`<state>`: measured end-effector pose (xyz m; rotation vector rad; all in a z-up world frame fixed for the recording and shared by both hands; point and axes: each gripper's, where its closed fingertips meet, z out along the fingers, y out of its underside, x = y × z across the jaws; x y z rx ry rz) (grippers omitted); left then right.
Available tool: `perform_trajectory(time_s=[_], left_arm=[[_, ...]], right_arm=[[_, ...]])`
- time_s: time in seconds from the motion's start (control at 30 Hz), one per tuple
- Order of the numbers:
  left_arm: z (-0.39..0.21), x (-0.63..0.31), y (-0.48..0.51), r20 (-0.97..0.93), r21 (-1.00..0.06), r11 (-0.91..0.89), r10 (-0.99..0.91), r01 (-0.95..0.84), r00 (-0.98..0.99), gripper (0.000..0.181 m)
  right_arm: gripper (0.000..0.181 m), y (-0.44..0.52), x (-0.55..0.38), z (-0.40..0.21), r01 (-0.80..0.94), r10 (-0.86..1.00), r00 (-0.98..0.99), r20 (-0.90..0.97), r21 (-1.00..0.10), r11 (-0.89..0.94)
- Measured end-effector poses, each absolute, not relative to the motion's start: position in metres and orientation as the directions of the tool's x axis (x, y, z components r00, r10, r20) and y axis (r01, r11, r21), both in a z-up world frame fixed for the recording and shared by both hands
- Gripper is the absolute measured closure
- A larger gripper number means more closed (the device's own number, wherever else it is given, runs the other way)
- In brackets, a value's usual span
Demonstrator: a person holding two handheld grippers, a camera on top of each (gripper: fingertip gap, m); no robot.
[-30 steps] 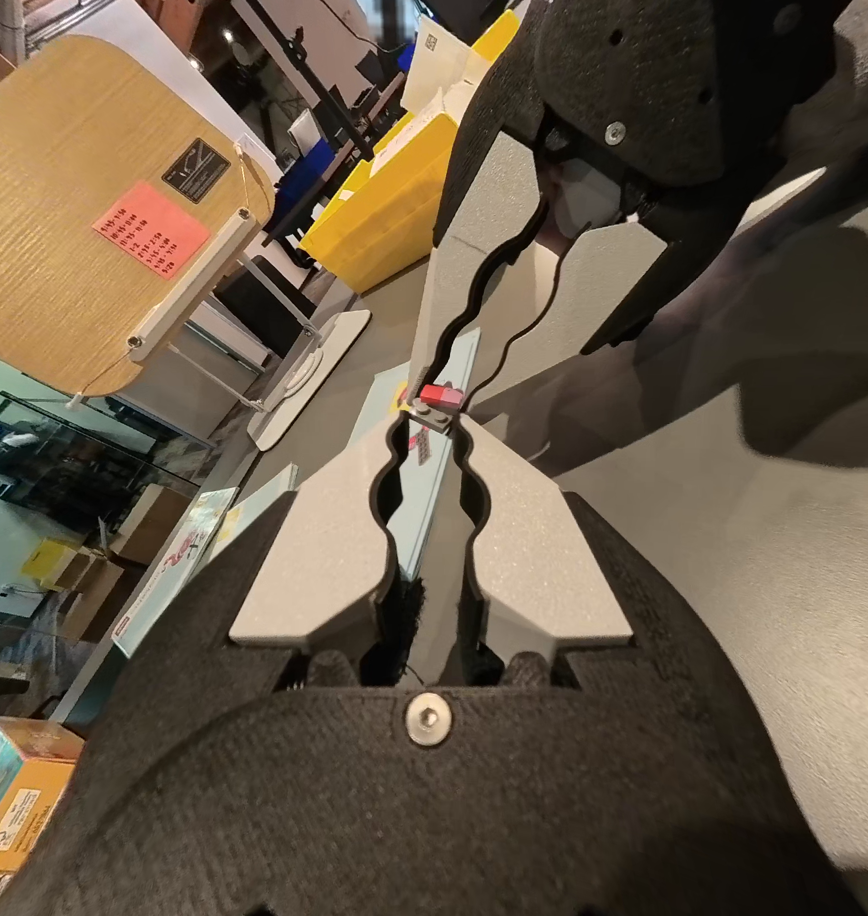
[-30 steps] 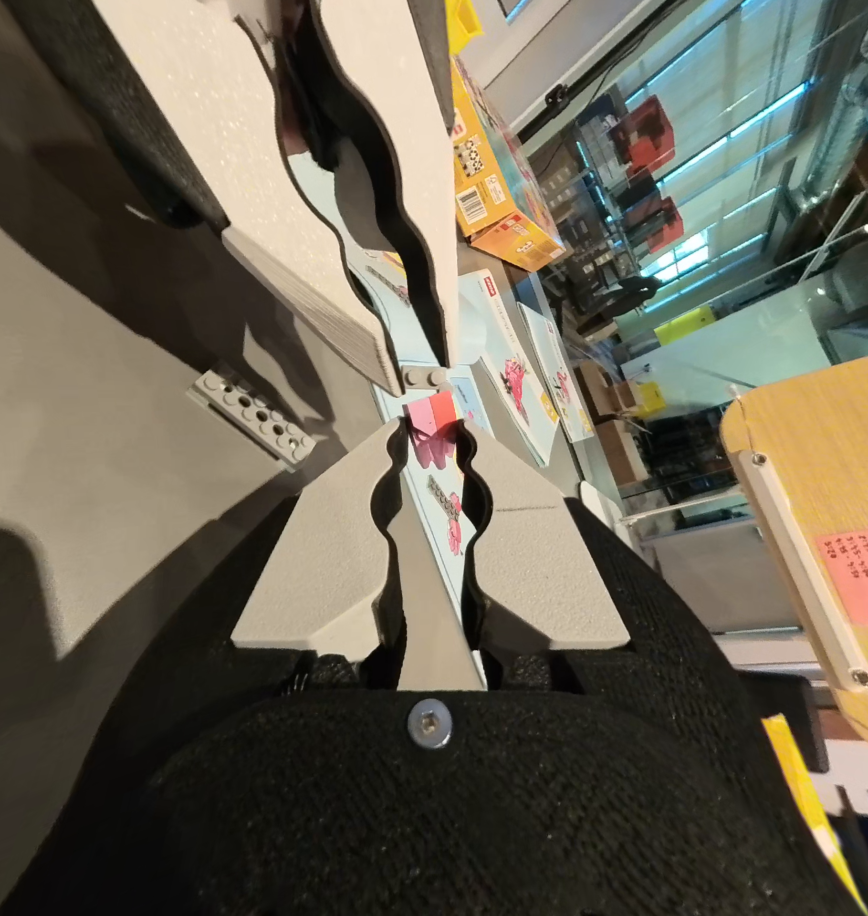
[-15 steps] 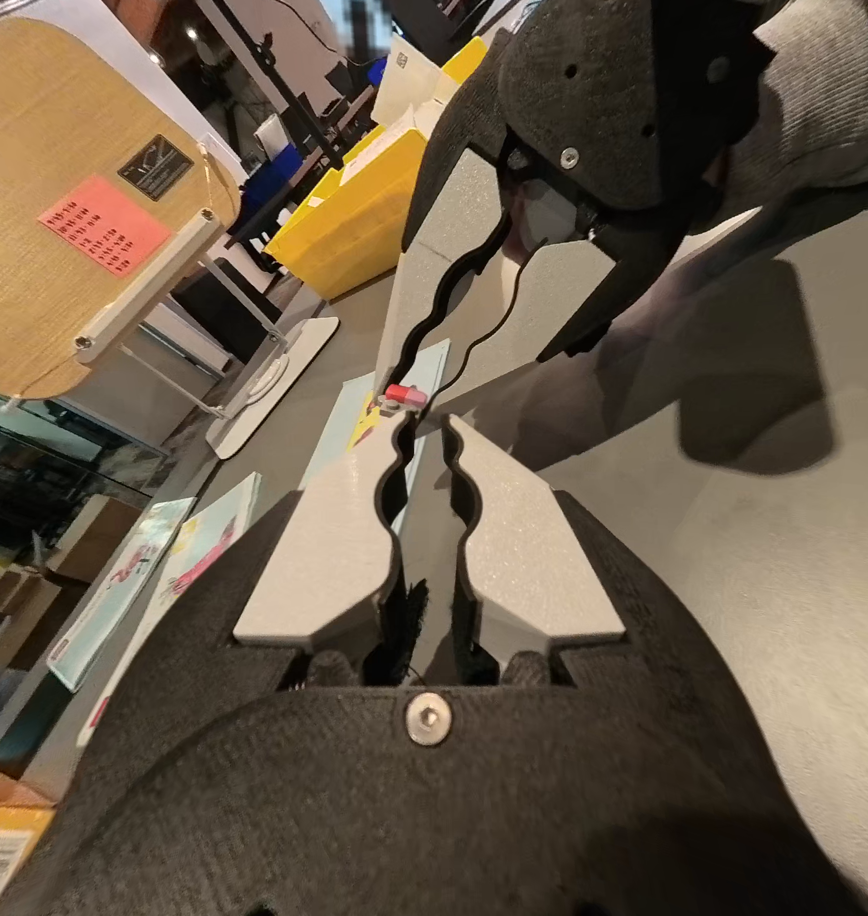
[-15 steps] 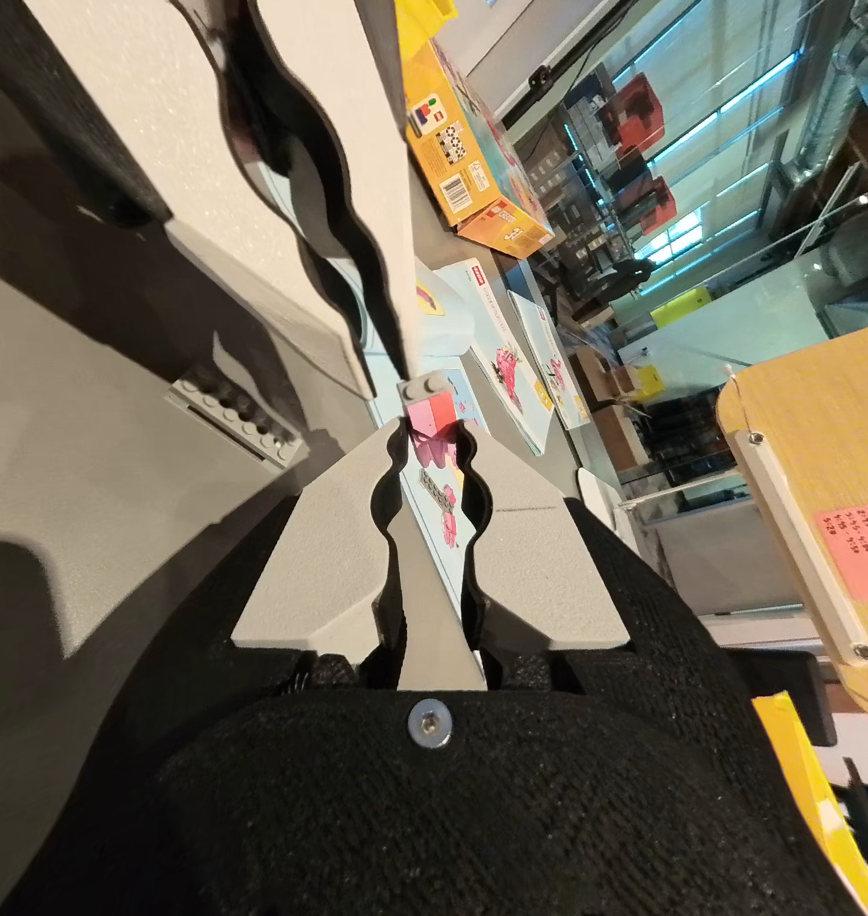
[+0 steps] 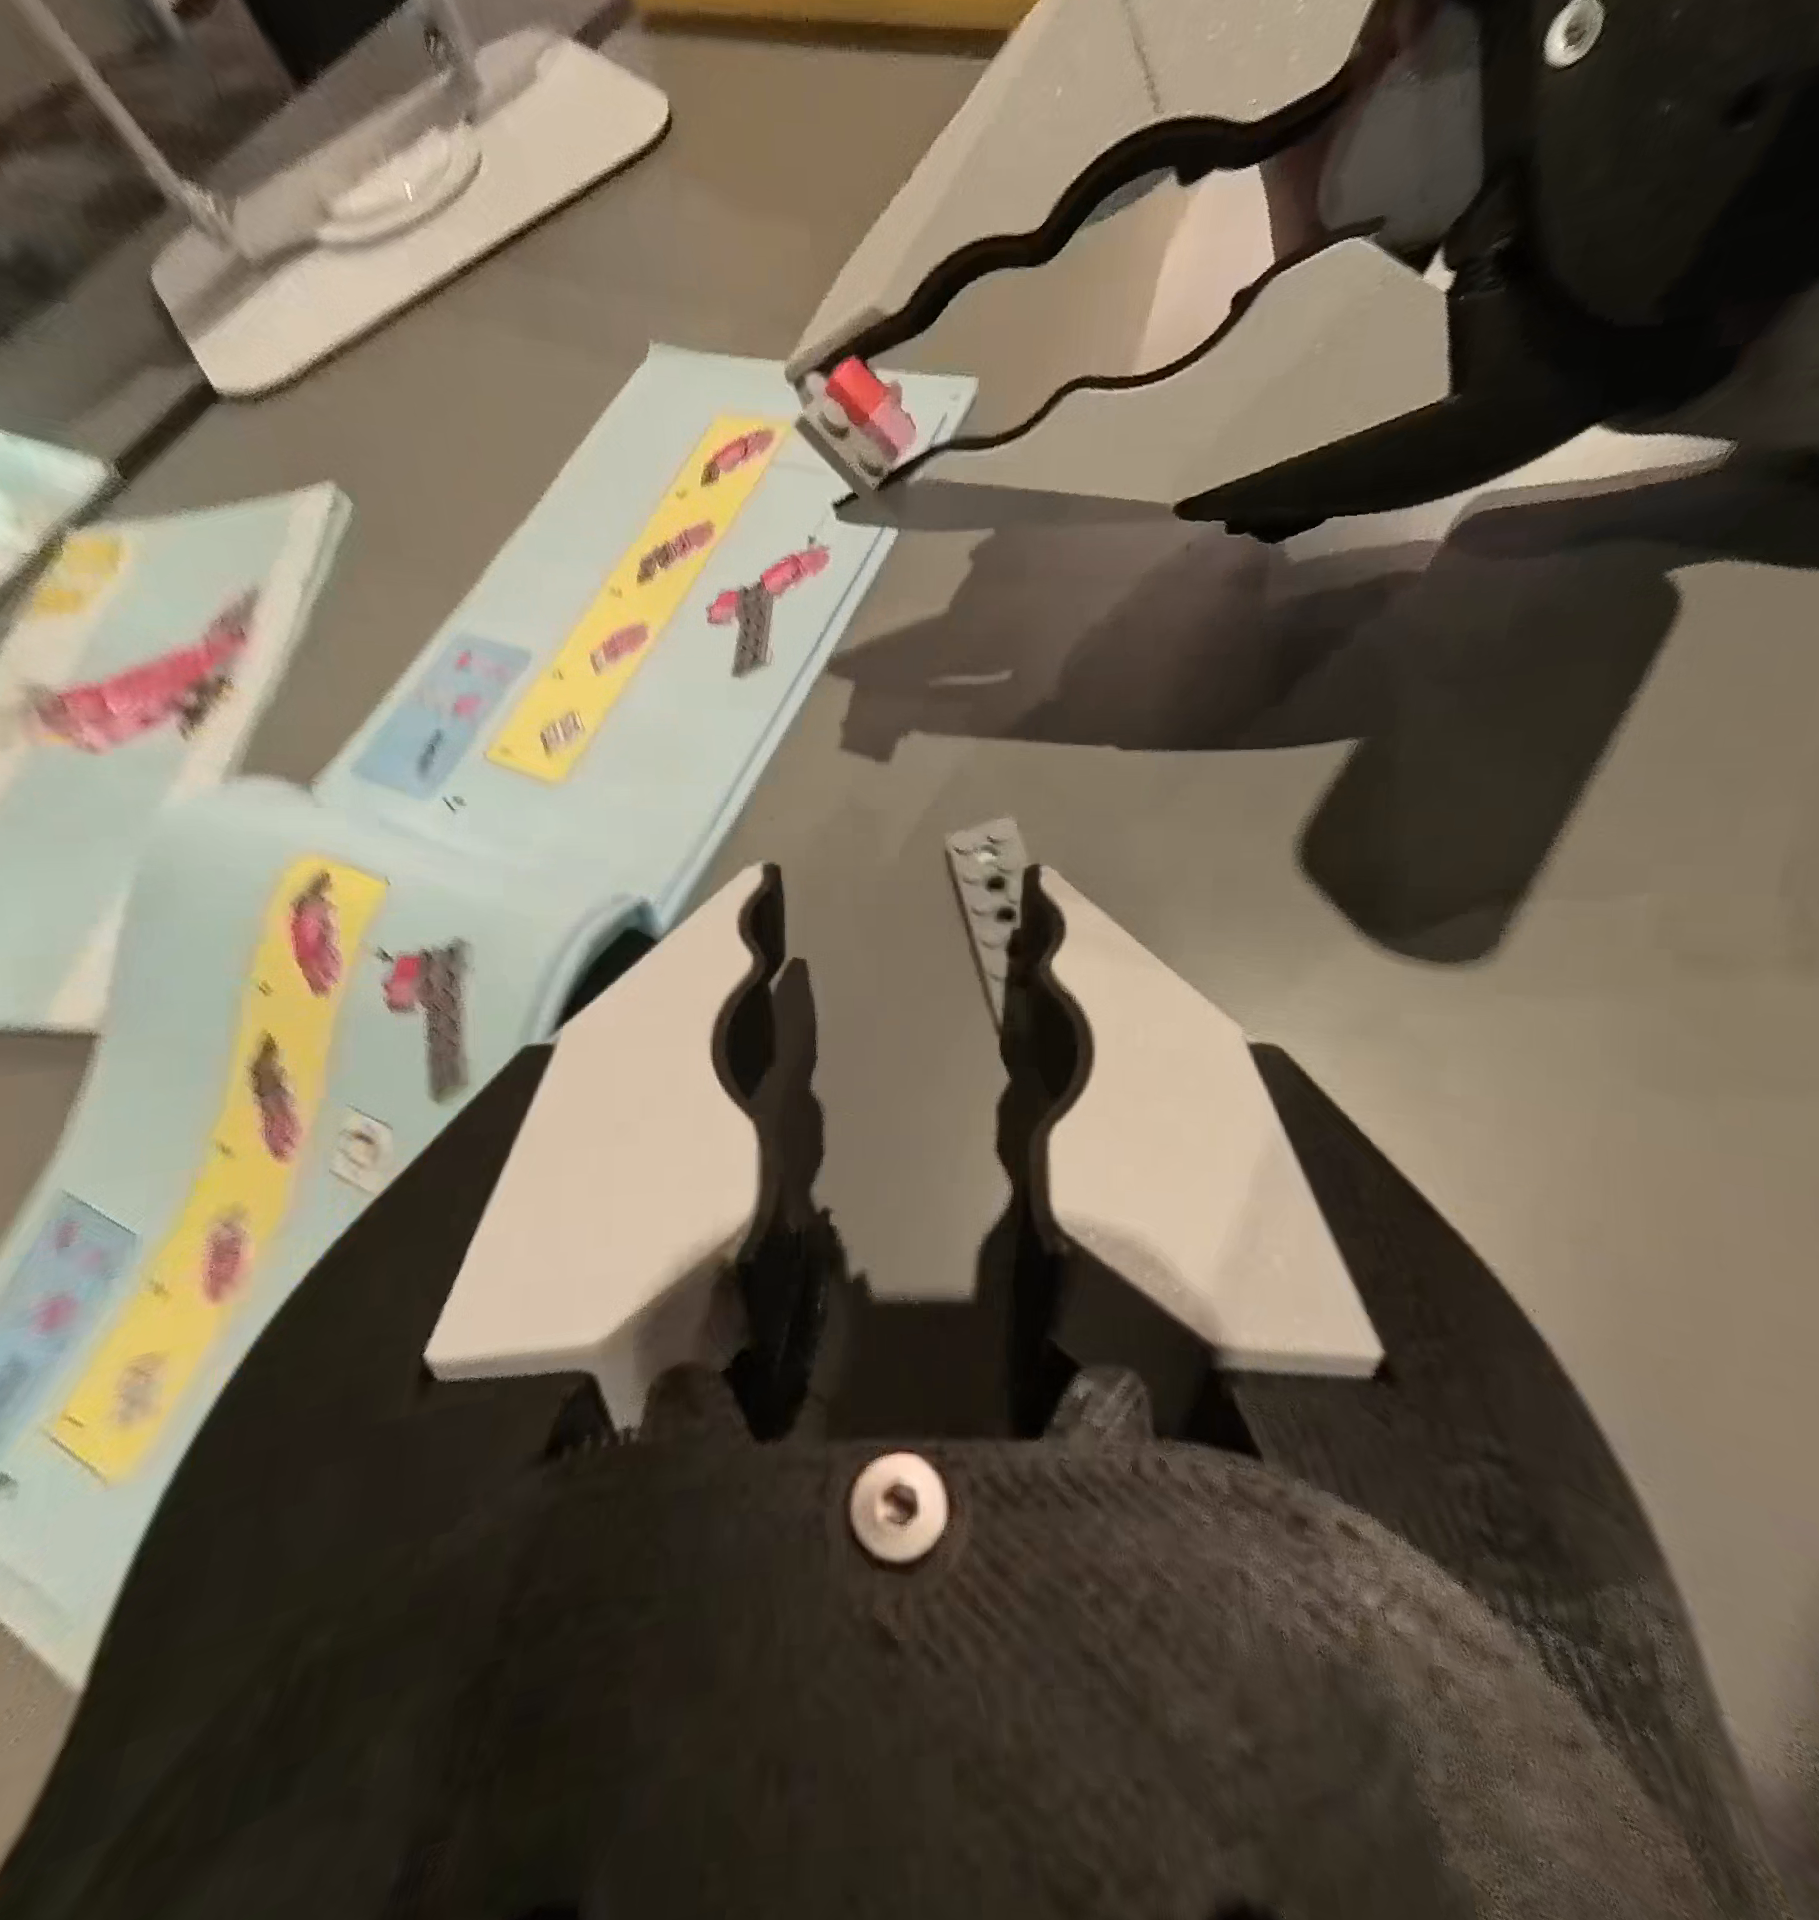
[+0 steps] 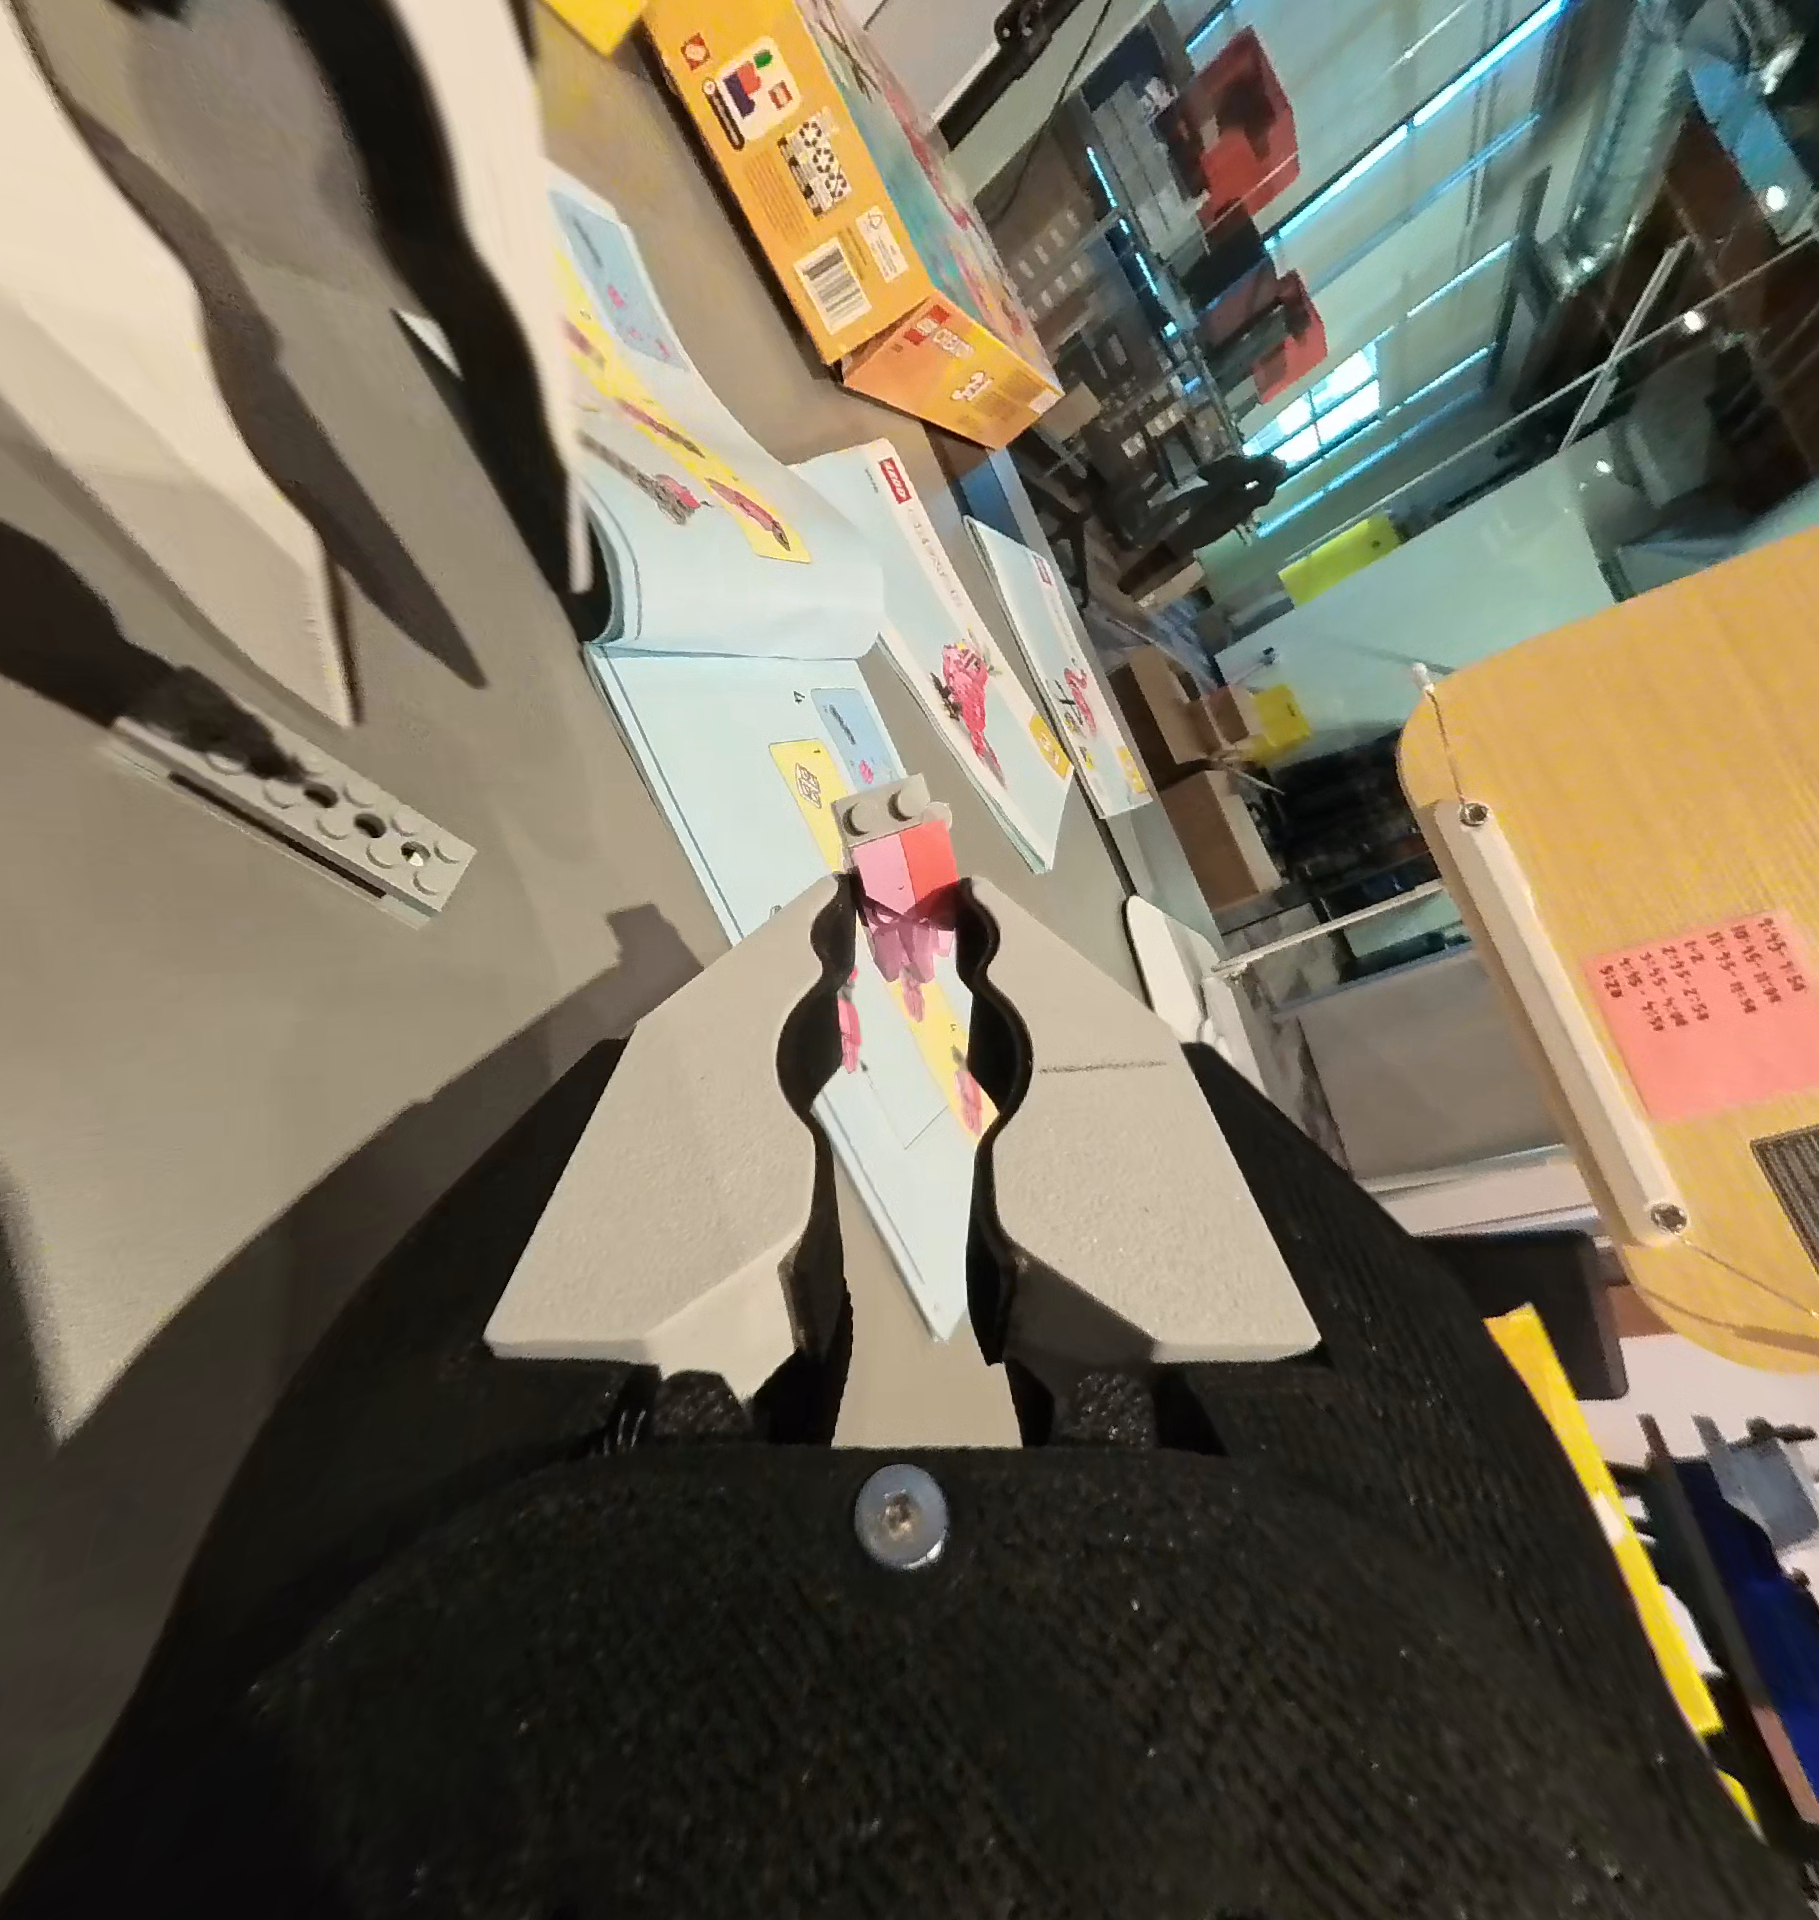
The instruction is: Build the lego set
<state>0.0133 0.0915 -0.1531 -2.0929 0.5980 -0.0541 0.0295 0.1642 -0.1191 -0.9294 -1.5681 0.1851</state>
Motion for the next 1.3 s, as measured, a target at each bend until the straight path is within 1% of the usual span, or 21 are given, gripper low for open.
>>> perform_trajectory(time_s=[0.07, 0.17, 0.3, 0.5, 0.67, 0.87, 0.97, 1.07, 1.13, 1.23, 1.3], left_arm=[[-0.163, 0.018, 0.082, -0.116, -0.787, -0.517, -0.410, -0.335, 0.905, 0.136], [-0.172, 0.018, 0.078, -0.111, -0.768, -0.557, -0.373, -0.318, 0.921, 0.137], [-0.179, 0.024, 0.077, -0.087, -0.750, -0.584, -0.381, -0.312, 0.921, 0.141], [-0.184, 0.027, 0.076, -0.080, -0.722, -0.615, -0.382, -0.318, 0.921, 0.157], [-0.184, 0.031, 0.081, -0.122, -0.709, -0.608, -0.393, -0.357, 0.911, 0.165], [-0.183, 0.025, 0.086, -0.172, -0.692, -0.590, -0.425, -0.416, 0.889, 0.166], [-0.182, 0.011, 0.093, -0.180, -0.685, -0.608, -0.393, -0.402, 0.902, 0.166], [-0.177, 0.004, 0.100, -0.165, -0.710, -0.609, -0.343, -0.353, 0.925, 0.166], [-0.171, 0.005, 0.105, -0.171, -0.751, -0.574, -0.309, -0.327, 0.935, 0.166], [-0.153, 0.003, 0.114, -0.239, -0.827, -0.460, -0.232, -0.323, 0.943, 0.166], [-0.142, 0.002, 0.118, -0.285, -0.852, -0.398, -0.192, -0.340, 0.939, 0.166]], right_arm=[[0.164, 0.162, 0.028, -0.120, 0.446, 0.646, 0.060, 0.761, -0.599, 0.665], [0.164, 0.160, 0.027, -0.121, 0.446, 0.644, 0.051, 0.763, -0.594, 0.669], [0.164, 0.158, 0.028, -0.127, 0.458, 0.669, 0.019, 0.743, -0.601, 0.655], [0.164, 0.159, 0.030, -0.126, 0.456, 0.705, 0.017, 0.709, -0.633, 0.625], [0.164, 0.159, 0.030, -0.128, 0.464, 0.697, 0.006, 0.717, -0.620, 0.633], [0.164, 0.154, 0.030, -0.129, 0.452, 0.676, -0.021, 0.736, -0.596, 0.664], [0.164, 0.155, 0.030, -0.130, 0.456, 0.678, -0.026, 0.734, -0.595, 0.662], [0.164, 0.158, 0.030, -0.130, 0.467, 0.685, -0.011, 0.729, -0.602, 0.648], [0.164, 0.161, 0.030, -0.128, 0.471, 0.697, 0.019, 0.717, -0.621, 0.626], [0.164, 0.162, 0.028, -0.123, 0.453, 0.748, 0.071, 0.659, -0.690, 0.565], [0.164, 0.160, 0.026, -0.121, 0.430, 0.798, 0.096, 0.595, -0.748, 0.506]])
